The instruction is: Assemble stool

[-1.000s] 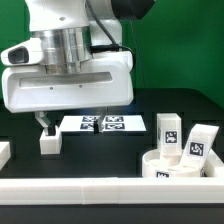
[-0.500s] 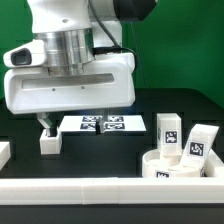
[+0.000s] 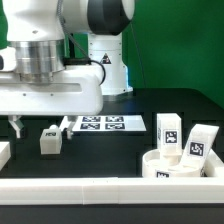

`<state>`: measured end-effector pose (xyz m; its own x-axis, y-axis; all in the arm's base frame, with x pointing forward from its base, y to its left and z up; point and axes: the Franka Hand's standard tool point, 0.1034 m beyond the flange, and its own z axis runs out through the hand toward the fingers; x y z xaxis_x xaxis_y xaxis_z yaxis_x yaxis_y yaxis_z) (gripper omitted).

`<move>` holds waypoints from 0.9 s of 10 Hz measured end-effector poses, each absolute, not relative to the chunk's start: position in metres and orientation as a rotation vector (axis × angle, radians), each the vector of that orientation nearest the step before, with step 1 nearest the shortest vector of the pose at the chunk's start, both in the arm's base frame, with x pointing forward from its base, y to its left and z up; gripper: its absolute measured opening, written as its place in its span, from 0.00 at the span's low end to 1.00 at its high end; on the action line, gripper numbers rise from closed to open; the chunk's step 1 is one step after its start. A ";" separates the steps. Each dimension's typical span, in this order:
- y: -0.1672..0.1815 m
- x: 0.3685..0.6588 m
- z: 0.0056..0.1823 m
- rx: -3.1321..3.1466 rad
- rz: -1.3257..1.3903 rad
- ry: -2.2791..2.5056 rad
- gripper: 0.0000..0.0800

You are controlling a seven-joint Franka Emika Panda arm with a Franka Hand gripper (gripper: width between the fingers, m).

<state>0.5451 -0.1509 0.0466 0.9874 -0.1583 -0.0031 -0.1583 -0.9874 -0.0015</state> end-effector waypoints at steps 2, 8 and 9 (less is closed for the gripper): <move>-0.147 0.544 0.046 -3.120 0.033 0.246 0.81; -0.136 0.525 0.040 -2.986 0.529 0.355 0.81; -0.133 0.523 0.039 -2.955 0.614 0.348 0.81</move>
Offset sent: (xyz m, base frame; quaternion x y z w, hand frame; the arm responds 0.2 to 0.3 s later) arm 0.0000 0.0000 0.0000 0.0000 0.0000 0.0000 1.0000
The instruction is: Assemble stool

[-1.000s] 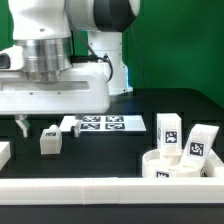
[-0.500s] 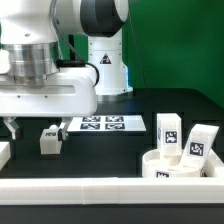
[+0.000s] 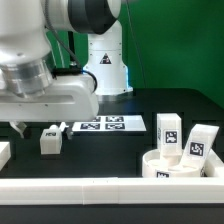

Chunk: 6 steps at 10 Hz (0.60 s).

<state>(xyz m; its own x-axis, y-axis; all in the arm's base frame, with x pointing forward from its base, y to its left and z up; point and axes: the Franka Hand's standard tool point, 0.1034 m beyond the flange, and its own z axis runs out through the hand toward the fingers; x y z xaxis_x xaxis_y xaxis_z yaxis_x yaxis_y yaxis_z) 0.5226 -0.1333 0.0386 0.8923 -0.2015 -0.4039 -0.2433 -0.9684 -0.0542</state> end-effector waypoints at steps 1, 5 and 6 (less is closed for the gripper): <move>-0.131 0.519 0.039 -2.909 0.723 0.344 0.81; -0.138 0.520 0.035 -2.981 0.782 0.249 0.81; -0.138 0.518 0.030 -3.011 0.762 0.190 0.81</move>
Offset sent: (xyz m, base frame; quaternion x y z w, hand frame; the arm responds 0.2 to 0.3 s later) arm 0.0000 0.0000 0.0000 0.0000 0.0000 0.0000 1.0000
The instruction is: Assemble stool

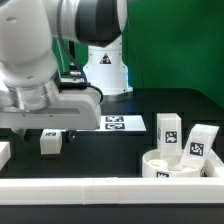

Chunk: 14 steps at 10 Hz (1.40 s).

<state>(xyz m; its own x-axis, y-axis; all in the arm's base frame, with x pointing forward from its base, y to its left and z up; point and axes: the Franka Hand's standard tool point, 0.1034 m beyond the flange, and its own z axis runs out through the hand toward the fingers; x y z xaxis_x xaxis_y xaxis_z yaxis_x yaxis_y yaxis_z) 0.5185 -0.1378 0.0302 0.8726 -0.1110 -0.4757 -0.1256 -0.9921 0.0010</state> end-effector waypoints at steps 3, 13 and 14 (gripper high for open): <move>-0.139 0.513 0.026 -3.001 0.776 0.157 0.81; -0.135 0.476 0.013 -2.625 1.581 0.157 0.81; -0.135 0.476 0.013 -2.625 1.581 0.157 0.81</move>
Offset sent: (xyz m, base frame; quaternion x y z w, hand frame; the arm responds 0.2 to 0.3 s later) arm 0.0000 0.0000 0.0000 0.0000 0.0000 0.0000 1.0000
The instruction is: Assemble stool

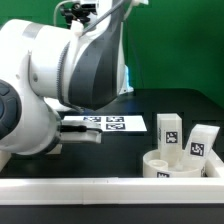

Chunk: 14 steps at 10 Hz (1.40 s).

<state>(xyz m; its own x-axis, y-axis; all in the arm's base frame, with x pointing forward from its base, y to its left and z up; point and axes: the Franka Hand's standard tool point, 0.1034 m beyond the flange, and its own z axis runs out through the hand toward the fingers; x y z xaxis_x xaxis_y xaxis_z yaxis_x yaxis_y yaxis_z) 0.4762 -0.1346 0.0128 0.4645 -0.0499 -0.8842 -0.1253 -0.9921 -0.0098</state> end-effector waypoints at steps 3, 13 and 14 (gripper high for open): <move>-0.135 0.476 0.013 -2.625 1.581 0.157 0.50; -0.075 0.510 0.045 -2.746 1.574 0.415 0.42; -0.057 0.523 0.051 -2.784 1.561 0.475 0.42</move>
Offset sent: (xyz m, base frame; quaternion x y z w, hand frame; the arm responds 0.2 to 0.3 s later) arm 0.0021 0.0031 0.0056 0.0000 0.0069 -0.0038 1.0000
